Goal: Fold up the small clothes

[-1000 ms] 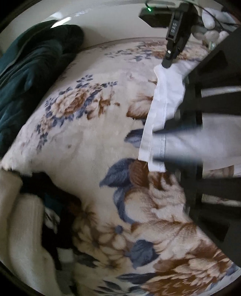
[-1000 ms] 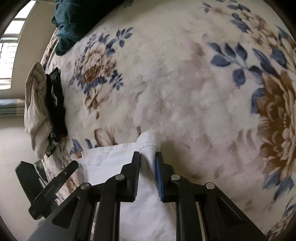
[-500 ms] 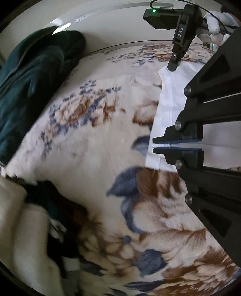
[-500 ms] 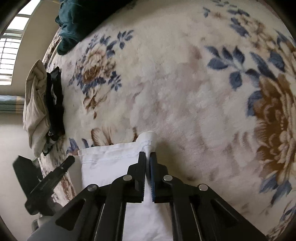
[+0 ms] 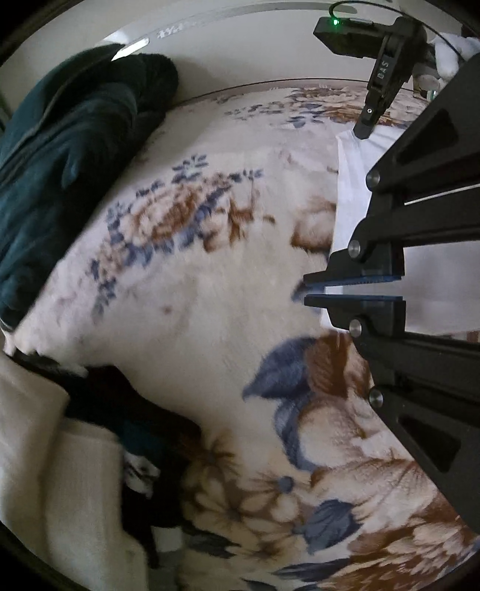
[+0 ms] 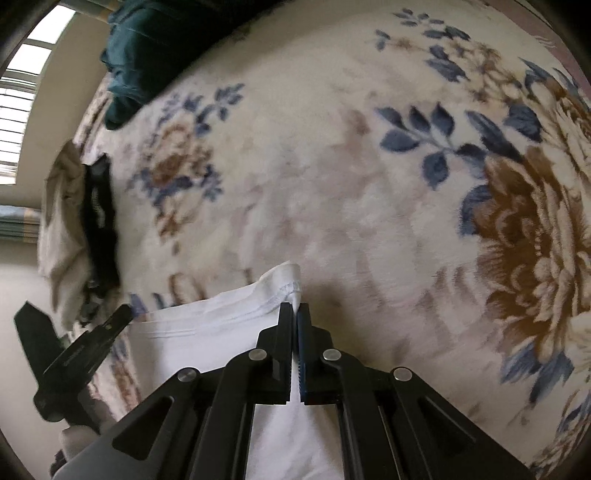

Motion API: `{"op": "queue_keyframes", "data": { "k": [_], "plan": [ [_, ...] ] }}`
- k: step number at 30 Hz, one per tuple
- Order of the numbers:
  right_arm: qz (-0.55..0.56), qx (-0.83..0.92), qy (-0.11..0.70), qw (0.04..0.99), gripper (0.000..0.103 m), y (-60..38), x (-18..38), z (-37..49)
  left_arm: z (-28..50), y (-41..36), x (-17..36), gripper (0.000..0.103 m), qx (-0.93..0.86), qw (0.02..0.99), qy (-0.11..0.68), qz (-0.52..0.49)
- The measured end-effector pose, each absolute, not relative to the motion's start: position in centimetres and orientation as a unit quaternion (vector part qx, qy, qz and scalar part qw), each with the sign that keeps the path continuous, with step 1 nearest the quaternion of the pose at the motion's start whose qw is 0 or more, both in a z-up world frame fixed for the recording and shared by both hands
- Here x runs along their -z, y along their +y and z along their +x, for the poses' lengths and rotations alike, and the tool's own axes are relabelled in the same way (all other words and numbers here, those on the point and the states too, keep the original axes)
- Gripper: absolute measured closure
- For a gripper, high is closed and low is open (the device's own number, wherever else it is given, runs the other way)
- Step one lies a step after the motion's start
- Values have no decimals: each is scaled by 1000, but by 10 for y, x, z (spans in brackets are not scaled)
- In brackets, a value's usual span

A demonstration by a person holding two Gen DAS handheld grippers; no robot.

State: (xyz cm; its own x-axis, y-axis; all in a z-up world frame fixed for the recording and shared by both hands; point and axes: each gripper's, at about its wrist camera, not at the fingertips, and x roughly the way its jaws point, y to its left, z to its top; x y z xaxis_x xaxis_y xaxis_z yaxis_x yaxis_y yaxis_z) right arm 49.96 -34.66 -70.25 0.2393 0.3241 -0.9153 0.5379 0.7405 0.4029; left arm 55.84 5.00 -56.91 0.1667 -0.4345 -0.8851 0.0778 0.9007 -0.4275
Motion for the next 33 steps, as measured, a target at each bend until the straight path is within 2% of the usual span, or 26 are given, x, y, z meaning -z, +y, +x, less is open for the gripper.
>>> {"op": "queue_keyframes", "data": {
  "k": [2,3,4,5,7,8,10,11,12,18,23,27,28,29,30,31,33],
  "plan": [
    [354,83,617,698,101,-351,709,498,554,57,566,77,161,752,620,-154],
    [356,84,621,693,101,-352,712,497,551,61,563,49,158,753,618,-163],
    [363,78,629,684,101,-353,715,497,547,67,558,28,156,752,615,-176],
    [368,69,636,675,101,-354,717,497,540,73,551,27,157,752,610,-192],
    [376,53,646,663,98,-357,714,495,523,86,537,27,151,752,601,-224],
    [374,46,651,659,94,-359,708,493,511,91,531,27,145,750,599,-239],
    [366,32,659,657,64,-363,695,485,479,103,519,27,132,744,596,-272],
    [367,24,659,656,40,-366,690,480,458,108,516,27,125,737,596,-292],
    [371,12,661,653,34,-368,686,476,442,112,515,27,116,731,598,-309],
    [356,-20,693,627,34,-376,688,442,338,92,564,27,62,634,617,-463],
    [356,-9,691,629,34,-397,688,416,306,49,606,27,38,589,596,-544],
    [362,-3,690,627,34,-412,694,403,297,26,626,29,10,595,547,-589],
    [361,-2,691,627,34,-416,695,401,295,23,625,37,-3,608,533,-588],
    [358,0,691,627,34,-420,696,398,295,21,622,52,-9,622,519,-586],
    [357,0,692,628,34,-422,698,396,297,20,616,81,-16,638,518,-569],
    [358,-1,693,626,34,-425,700,393,301,19,611,86,-16,648,522,-555],
    [362,-6,693,624,34,-427,702,390,310,22,600,89,-2,663,529,-530]
  ]
}}
